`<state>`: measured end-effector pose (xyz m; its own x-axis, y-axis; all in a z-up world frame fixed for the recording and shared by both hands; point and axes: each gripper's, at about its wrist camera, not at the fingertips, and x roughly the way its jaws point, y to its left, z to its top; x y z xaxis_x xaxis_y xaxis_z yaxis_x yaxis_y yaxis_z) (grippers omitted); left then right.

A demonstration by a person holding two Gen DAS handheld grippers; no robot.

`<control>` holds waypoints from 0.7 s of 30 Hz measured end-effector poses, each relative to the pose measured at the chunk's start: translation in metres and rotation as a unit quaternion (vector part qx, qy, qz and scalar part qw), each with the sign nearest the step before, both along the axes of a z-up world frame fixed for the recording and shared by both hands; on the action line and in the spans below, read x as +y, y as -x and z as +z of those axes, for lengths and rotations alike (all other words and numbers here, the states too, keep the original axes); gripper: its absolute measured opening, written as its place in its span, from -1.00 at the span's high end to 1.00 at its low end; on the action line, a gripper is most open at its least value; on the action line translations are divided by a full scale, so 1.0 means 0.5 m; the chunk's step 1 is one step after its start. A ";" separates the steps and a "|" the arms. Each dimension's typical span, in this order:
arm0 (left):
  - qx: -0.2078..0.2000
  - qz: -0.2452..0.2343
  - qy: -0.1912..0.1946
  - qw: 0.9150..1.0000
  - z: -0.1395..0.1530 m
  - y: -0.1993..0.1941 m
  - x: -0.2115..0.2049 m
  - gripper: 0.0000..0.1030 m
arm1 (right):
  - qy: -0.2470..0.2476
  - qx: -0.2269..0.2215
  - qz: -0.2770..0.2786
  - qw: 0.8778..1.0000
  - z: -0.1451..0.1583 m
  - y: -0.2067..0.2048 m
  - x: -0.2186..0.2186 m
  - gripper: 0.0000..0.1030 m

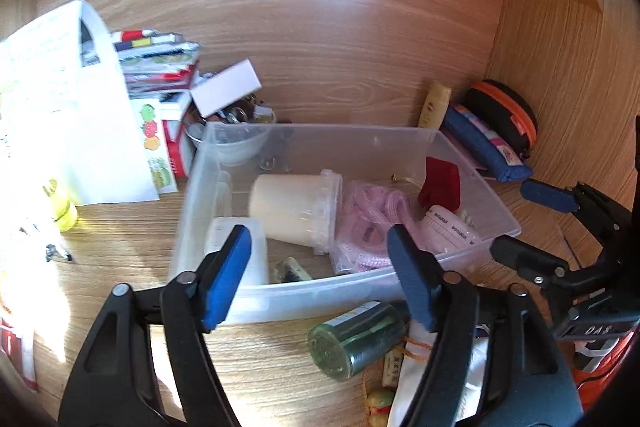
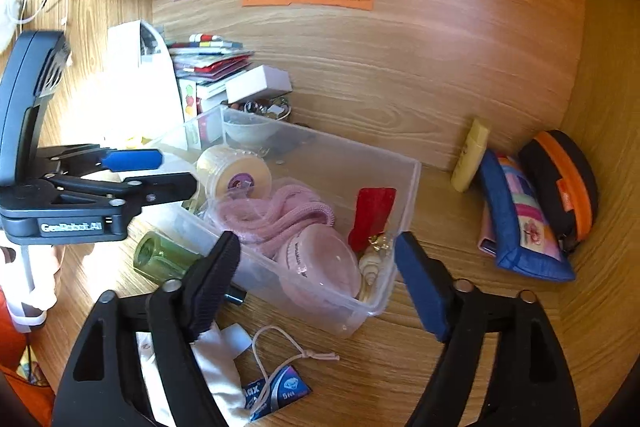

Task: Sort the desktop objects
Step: 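Open both tools to drop the tag and shell into the box, then move both open tools toward the white drawstring pouch and beaded cord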

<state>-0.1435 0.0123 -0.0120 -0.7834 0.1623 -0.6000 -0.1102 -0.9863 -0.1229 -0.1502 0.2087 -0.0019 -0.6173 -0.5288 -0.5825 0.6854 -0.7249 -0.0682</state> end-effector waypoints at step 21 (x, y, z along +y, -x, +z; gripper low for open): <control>-0.042 0.002 0.018 0.999 -0.051 -0.103 -0.065 -0.49 | -0.015 -0.072 -0.017 0.997 -0.048 -0.073 0.065 -0.60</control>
<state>-0.0922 -0.0202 -0.0373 -0.7303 0.1366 -0.6693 -0.0966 -0.9906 -0.0968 -0.1138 0.2411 -0.0257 -0.5434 -0.4891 -0.6823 0.6641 -0.7476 0.0070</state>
